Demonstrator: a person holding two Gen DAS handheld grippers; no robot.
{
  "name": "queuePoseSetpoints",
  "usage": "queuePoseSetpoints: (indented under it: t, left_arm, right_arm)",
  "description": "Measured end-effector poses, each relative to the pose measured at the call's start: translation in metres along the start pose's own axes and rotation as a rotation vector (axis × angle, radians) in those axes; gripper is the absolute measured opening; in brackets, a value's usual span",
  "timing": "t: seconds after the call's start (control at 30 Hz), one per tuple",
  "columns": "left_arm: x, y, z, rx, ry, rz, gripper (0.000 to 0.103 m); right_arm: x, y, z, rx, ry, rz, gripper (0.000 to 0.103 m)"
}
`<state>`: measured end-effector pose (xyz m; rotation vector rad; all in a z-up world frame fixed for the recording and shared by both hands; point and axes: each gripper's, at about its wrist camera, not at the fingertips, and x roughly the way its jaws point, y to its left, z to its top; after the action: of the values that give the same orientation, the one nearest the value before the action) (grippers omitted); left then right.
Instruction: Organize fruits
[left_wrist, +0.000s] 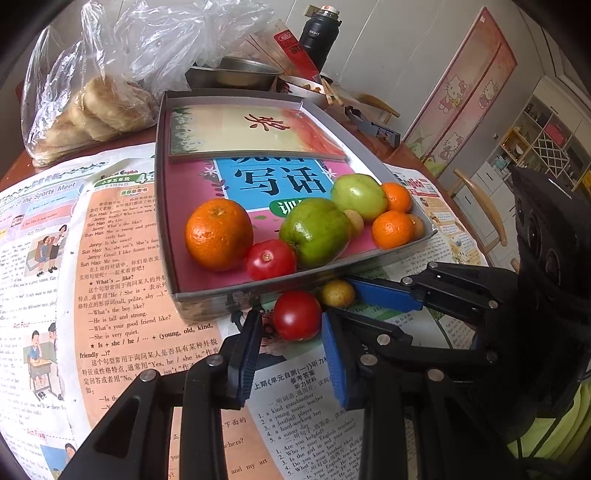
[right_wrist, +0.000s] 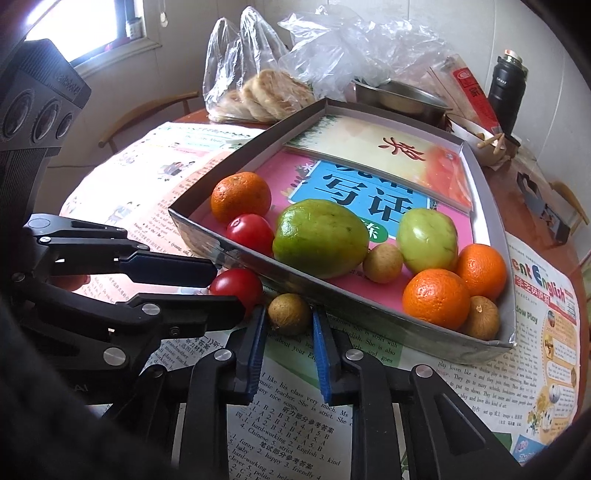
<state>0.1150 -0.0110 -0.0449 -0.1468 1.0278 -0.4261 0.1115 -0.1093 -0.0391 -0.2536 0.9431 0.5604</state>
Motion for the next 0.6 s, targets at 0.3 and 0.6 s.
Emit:
queuePoseSetpoints:
  t: [0.3,0.6]
  left_arm:
    - [0.007,-0.009,0.004,0.03,0.004,0.028,0.034]
    - [0.009,-0.013,0.002,0.036,0.002,0.033,0.029]
  right_arm:
    - [-0.011,-0.012,-0.011,0.047,-0.007,-0.001,0.025]
    - [-0.027,-0.026,-0.017,0.106,-0.043,-0.012,0.025]
